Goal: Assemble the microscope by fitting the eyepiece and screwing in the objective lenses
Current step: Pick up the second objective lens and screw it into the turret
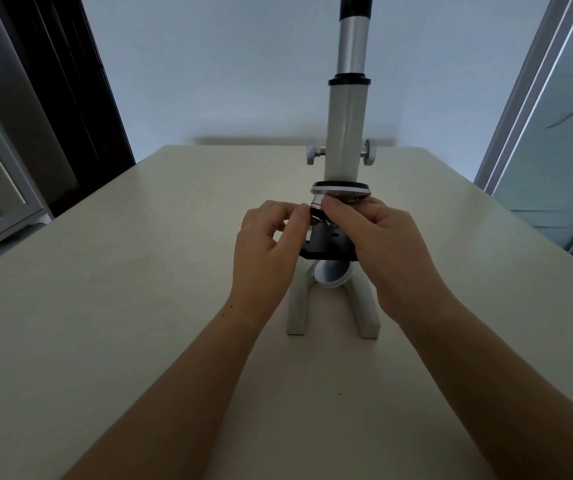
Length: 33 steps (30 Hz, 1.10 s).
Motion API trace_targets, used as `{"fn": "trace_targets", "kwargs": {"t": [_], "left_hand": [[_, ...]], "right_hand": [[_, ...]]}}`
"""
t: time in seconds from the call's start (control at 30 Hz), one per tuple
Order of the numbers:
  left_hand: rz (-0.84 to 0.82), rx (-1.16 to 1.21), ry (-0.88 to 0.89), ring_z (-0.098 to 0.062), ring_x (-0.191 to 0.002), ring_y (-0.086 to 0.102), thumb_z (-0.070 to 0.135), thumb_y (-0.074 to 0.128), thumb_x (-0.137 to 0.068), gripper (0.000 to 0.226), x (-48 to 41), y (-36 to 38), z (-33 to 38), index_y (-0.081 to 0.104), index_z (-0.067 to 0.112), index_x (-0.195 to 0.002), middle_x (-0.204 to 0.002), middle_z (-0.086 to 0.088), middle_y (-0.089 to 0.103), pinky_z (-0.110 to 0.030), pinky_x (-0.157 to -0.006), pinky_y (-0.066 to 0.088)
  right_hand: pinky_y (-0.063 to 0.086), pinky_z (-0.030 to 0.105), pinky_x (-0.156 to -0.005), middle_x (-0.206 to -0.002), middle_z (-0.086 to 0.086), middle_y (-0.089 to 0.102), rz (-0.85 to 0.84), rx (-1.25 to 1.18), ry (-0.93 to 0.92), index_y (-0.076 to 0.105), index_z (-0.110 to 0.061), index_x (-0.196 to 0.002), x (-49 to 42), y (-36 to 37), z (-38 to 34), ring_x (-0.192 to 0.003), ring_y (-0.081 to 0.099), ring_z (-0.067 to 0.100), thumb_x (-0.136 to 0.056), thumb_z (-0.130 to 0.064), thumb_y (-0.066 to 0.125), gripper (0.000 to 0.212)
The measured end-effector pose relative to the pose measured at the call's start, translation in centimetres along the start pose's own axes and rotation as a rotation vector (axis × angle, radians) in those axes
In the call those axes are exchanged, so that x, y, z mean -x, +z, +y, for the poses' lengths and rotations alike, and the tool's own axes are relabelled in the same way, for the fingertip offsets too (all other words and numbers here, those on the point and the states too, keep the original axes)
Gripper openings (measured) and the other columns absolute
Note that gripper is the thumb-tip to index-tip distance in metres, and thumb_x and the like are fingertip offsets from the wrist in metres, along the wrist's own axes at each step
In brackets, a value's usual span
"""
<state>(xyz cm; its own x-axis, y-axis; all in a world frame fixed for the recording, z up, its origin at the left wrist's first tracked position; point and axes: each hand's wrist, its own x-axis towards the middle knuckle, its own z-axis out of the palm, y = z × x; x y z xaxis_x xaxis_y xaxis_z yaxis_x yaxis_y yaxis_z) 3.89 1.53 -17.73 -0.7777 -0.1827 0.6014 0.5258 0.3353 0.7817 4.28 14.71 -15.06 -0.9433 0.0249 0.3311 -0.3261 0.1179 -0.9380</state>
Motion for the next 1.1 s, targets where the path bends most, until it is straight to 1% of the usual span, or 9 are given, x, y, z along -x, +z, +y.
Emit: {"fn": "trace_targets", "kwargs": {"t": [0.1, 0.23, 0.37, 0.47, 0.6, 0.73, 0.9, 1.0, 1.1], "left_hand": [[0.014, -0.037, 0.012, -0.019, -0.092, 0.058, 0.051, 0.042, -0.084, 0.025, 0.02, -0.02, 0.10, 0.062, 0.038, -0.075, -0.082, 0.014, 0.066, -0.023, -0.078, 0.043], [0.028, -0.053, 0.033, -0.017, -0.088, 0.057, 0.051, 0.046, -0.084, 0.021, 0.11, 0.02, 0.06, 0.058, 0.038, -0.073, -0.077, 0.016, 0.061, -0.028, -0.078, 0.046], [0.029, -0.023, 0.016, -0.018, -0.090, 0.059, 0.051, 0.046, -0.084, 0.026, 0.13, 0.03, -0.03, 0.063, 0.033, -0.075, -0.079, 0.014, 0.065, -0.028, -0.079, 0.047], [0.009, 0.012, 0.004, -0.021, -0.096, 0.061, 0.050, 0.043, -0.087, 0.029, 0.14, -0.06, -0.11, 0.066, 0.036, -0.076, -0.084, 0.011, 0.070, -0.031, -0.083, 0.047], [0.010, -0.021, 0.023, -0.017, -0.094, 0.060, 0.050, 0.044, -0.086, 0.026, 0.06, -0.03, -0.03, 0.065, 0.040, -0.075, -0.083, 0.015, 0.069, -0.020, -0.080, 0.042], [0.018, -0.029, 0.026, -0.022, -0.088, 0.060, 0.050, 0.047, -0.084, 0.023, 0.08, 0.01, 0.02, 0.061, 0.035, -0.073, -0.078, 0.012, 0.065, -0.031, -0.079, 0.047], [0.030, -0.049, 0.042, -0.015, -0.085, 0.057, 0.051, 0.048, -0.084, 0.022, 0.11, -0.09, -0.07, 0.059, 0.036, -0.073, -0.076, 0.016, 0.062, -0.027, -0.077, 0.045], [0.007, 0.001, 0.013, -0.022, -0.091, 0.061, 0.048, 0.045, -0.086, 0.030, 0.12, -0.18, -0.12, 0.066, 0.030, -0.076, -0.081, 0.007, 0.069, -0.036, -0.082, 0.048], [-0.022, 0.027, -0.005, -0.022, -0.092, 0.061, 0.047, 0.043, -0.088, 0.030, 0.16, -0.24, -0.11, 0.068, 0.035, -0.076, -0.081, 0.009, 0.069, -0.037, -0.083, 0.048]], "right_hand": [[0.054, 0.013, -0.073, -0.089, -0.014, 0.075, 0.008, 0.004, -0.007, 0.076, -0.037, -0.072, 0.12, 0.05, -0.14, -0.083, 0.070, 0.002, -0.090, -0.040, 0.068, 0.020], [0.053, 0.009, -0.068, -0.086, -0.017, 0.075, 0.011, -0.029, -0.040, 0.075, -0.048, -0.063, 0.35, 0.03, -0.44, -0.082, 0.071, 0.000, -0.083, -0.046, 0.071, 0.021], [0.056, 0.012, -0.071, -0.086, -0.016, 0.076, 0.001, -0.052, -0.038, 0.077, -0.046, -0.064, 0.33, 0.15, -0.38, -0.083, 0.072, 0.002, -0.085, -0.042, 0.072, 0.022], [0.053, 0.009, -0.070, -0.088, -0.019, 0.076, -0.020, -0.100, -0.025, 0.079, -0.042, -0.067, 0.36, 0.11, -0.38, -0.085, 0.072, -0.001, -0.088, -0.036, 0.072, 0.023], [0.047, 0.003, -0.065, -0.087, -0.019, 0.074, -0.024, -0.109, -0.017, 0.078, -0.041, -0.065, 0.44, 0.09, -0.35, -0.081, 0.069, -0.006, -0.090, -0.034, 0.070, 0.027], [0.048, 0.003, -0.066, -0.094, -0.015, 0.073, 0.009, -0.066, -0.034, 0.076, -0.044, -0.062, 0.45, 0.13, -0.15, -0.083, 0.068, -0.004, -0.088, -0.040, 0.070, 0.027], [0.053, 0.008, -0.070, -0.104, -0.009, 0.072, 0.013, -0.068, -0.059, 0.075, -0.044, -0.067, 0.52, 0.49, 0.13, -0.089, 0.070, 0.000, -0.082, -0.047, 0.070, 0.016], [0.051, 0.006, -0.072, -0.103, -0.011, 0.073, -0.005, -0.083, -0.057, 0.076, -0.043, -0.071, 0.47, 0.39, 0.12, -0.090, 0.070, -0.002, -0.087, -0.042, 0.070, 0.017], [0.047, 0.002, -0.070, -0.100, -0.015, 0.072, -0.017, -0.090, -0.053, 0.077, -0.044, -0.068, 0.53, 0.28, 0.01, -0.087, 0.068, -0.006, -0.090, -0.037, 0.069, 0.025]]}}
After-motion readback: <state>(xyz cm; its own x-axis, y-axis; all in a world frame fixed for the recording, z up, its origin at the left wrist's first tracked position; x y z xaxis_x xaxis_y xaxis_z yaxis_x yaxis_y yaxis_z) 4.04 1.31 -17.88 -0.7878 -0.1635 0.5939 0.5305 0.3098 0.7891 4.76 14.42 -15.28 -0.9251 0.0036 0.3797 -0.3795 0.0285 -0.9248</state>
